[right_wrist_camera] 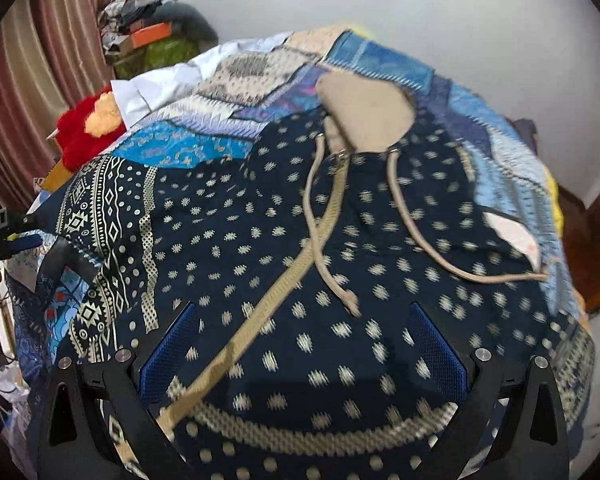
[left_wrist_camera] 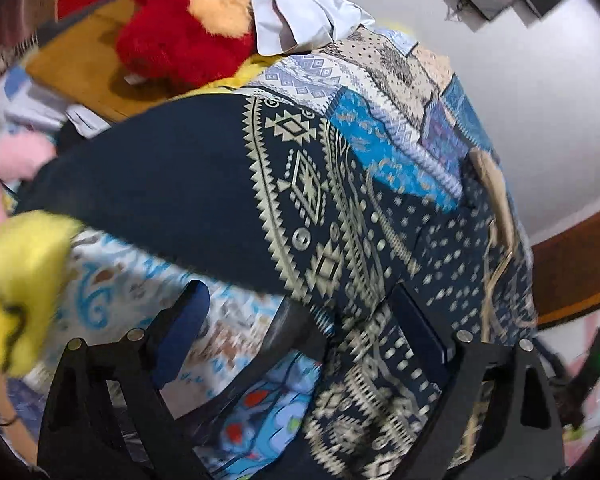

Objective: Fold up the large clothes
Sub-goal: 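Grasp the navy hoodie sleeve with the left gripper and lift it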

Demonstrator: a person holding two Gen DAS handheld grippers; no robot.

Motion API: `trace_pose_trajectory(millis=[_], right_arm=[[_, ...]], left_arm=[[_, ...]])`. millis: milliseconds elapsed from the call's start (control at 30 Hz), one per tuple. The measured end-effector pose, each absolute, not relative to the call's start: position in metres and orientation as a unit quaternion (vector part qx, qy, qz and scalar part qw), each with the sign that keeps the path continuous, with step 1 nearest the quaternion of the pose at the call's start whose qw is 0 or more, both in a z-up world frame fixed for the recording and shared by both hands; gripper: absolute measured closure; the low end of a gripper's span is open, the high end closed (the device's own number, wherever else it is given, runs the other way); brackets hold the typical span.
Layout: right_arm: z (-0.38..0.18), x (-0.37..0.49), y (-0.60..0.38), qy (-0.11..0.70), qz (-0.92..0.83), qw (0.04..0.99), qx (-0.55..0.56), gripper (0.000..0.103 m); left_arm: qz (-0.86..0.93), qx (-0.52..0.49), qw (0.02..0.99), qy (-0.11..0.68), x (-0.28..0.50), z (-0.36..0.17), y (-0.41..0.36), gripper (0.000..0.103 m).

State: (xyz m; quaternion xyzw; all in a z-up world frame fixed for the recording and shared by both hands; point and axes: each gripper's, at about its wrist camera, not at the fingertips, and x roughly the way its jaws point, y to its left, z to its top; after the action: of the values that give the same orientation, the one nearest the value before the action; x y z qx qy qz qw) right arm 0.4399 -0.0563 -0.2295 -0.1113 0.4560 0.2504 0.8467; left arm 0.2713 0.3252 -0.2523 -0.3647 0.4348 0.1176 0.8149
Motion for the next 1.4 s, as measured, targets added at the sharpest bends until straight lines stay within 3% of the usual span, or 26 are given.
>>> trace_pose_trajectory(millis=[67, 267, 333, 400, 500, 733, 1000, 1067, 1133, 1200, 1400], right_arm=[[-0.234, 0.448, -0.052, 0.468, 0.259, 0.839, -0.099, 0.0], [-0.245, 0.467, -0.041, 0.507, 0.285, 0.811, -0.06, 0.0], [-0.244, 0.467, -0.042, 0.512, 0.292, 0.806, -0.046, 0.0], [-0.243, 0.466, -0.047, 0.517, 0.296, 0.803, -0.037, 0.0], [-0.239, 0.463, -0.058, 0.52, 0.292, 0.802, -0.024, 0.0], [-0.211, 0.45, -0.105, 0.491, 0.267, 0.829, -0.001, 0.0], [-0.181, 0.423, -0.156, 0.481, 0.249, 0.839, 0.042, 0.0], [-0.178, 0.415, -0.166, 0.478, 0.241, 0.844, 0.034, 0.0], [-0.176, 0.406, -0.175, 0.478, 0.234, 0.846, 0.022, 0.0], [-0.175, 0.4, -0.181, 0.475, 0.229, 0.85, 0.012, 0.0], [-0.177, 0.39, -0.187, 0.467, 0.227, 0.854, 0.003, 0.0]], left_arm=[[0.111, -0.388, 0.81, 0.426, 0.279, -0.259, 0.336, 0.014], [0.163, -0.399, 0.795, 0.428, 0.294, -0.269, 0.357, 0.065], [0.193, -0.368, 0.798, 0.437, 0.299, -0.265, 0.357, 0.089], [0.215, -0.325, 0.81, 0.439, 0.306, -0.256, 0.354, 0.096], [0.238, -0.261, 0.832, 0.427, 0.315, -0.236, 0.341, 0.099], [0.169, -0.153, 0.891, 0.392, 0.349, -0.178, 0.258, 0.099], [0.107, -0.15, 0.847, 0.498, 0.384, -0.247, 0.191, 0.096], [0.108, -0.134, 0.832, 0.527, 0.381, -0.266, 0.186, 0.082], [0.095, -0.145, 0.822, 0.542, 0.372, -0.275, 0.185, 0.054], [0.082, -0.168, 0.821, 0.54, 0.358, -0.275, 0.188, 0.044], [0.088, -0.256, 0.83, 0.487, 0.305, -0.235, 0.237, 0.027]])
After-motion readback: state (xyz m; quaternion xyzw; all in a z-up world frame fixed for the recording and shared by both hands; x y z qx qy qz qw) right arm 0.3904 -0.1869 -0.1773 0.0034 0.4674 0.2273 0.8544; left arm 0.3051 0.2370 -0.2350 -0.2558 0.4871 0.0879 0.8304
